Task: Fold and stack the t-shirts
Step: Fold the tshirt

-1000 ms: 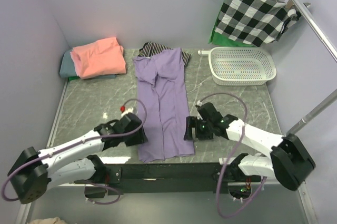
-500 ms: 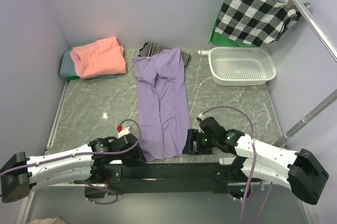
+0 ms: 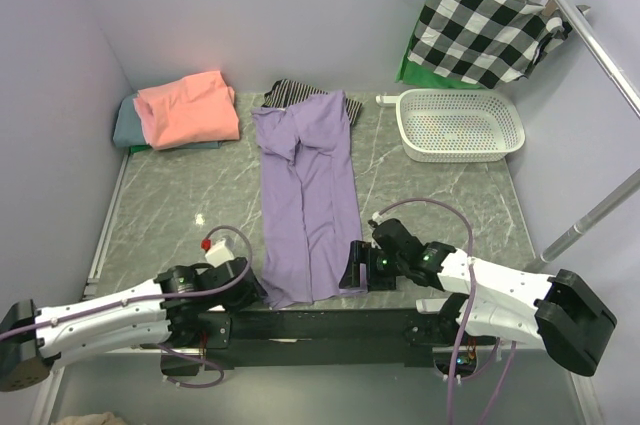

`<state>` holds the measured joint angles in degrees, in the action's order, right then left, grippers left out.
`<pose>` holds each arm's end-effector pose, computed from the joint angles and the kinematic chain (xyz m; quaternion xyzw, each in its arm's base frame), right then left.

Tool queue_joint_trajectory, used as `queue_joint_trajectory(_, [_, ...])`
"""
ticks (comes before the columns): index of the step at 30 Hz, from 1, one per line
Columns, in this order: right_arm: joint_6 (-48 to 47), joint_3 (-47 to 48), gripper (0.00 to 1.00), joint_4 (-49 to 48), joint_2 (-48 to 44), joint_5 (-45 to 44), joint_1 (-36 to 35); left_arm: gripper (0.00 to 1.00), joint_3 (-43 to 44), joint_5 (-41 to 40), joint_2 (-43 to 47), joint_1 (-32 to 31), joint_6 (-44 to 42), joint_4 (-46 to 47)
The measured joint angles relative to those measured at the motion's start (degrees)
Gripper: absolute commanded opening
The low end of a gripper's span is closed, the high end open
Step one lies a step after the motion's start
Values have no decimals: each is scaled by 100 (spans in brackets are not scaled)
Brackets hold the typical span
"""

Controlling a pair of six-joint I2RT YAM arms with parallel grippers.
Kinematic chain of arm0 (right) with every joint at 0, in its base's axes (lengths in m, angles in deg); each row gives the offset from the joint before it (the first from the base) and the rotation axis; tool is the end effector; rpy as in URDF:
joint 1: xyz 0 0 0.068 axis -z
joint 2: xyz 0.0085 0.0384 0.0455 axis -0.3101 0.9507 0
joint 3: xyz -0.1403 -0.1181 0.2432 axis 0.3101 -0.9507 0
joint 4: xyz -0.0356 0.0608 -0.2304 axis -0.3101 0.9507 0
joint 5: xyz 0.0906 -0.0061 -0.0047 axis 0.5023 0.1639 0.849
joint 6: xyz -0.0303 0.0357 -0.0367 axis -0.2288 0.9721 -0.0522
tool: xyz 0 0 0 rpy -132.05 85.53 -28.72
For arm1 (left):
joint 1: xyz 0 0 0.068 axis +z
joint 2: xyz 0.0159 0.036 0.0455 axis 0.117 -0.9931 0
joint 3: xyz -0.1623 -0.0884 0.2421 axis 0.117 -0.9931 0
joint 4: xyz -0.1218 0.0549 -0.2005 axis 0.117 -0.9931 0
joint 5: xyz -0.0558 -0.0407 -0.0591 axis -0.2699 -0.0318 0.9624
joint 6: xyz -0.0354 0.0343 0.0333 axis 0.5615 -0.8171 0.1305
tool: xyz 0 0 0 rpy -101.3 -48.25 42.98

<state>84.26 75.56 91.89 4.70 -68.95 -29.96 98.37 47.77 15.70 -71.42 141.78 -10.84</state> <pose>0.0938 0.1216 0.1875 -0.0332 0.9400 0.3202 0.1132 0.0415 -0.0640 0.1756 -0.2122 0.9381 -0.2127 0.1720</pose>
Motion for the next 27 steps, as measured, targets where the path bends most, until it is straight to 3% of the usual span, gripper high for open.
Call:
queue_joint_trajectory(5, [81,0,83,0,0,-66,0,50,-144,-166,304,0,105,-105])
queue_joint_trajectory(11, [94,-2,83,-22,22,-83,0,48,-92,-214,-400,0,83,632])
queue_joint_trajectory(14, [94,-2,80,-83,50,-87,0,39,42,-177,-979,0,-28,1117])
queue_joint_trajectory(15, [96,-2,77,-105,59,-92,0,31,76,-164,-1132,0,-57,1224])
queue_joint_trajectory(18, [79,-9,55,-162,114,-144,0,11,116,-111,-1429,0,-199,1471])
queue_joint_trajectory(19, [90,-35,43,-184,157,-223,0,4,116,-96,-1462,2,-214,1521])
queue_joint_trajectory(21, [76,-63,29,-219,205,-269,2,1,98,-68,-1469,0,-286,1565])
queue_joint_trajectory(22, [72,-83,14,-216,238,-330,0,1,96,-48,-1432,2,-317,1576])
queue_joint_trajectory(24, [70,-129,2,-216,278,-361,0,1,57,-13,-1335,2,-348,1543])
queue_joint_trajectory(27, [83,-166,0,-153,208,-396,-7,1,-4,72,-1067,0,-442,1325])
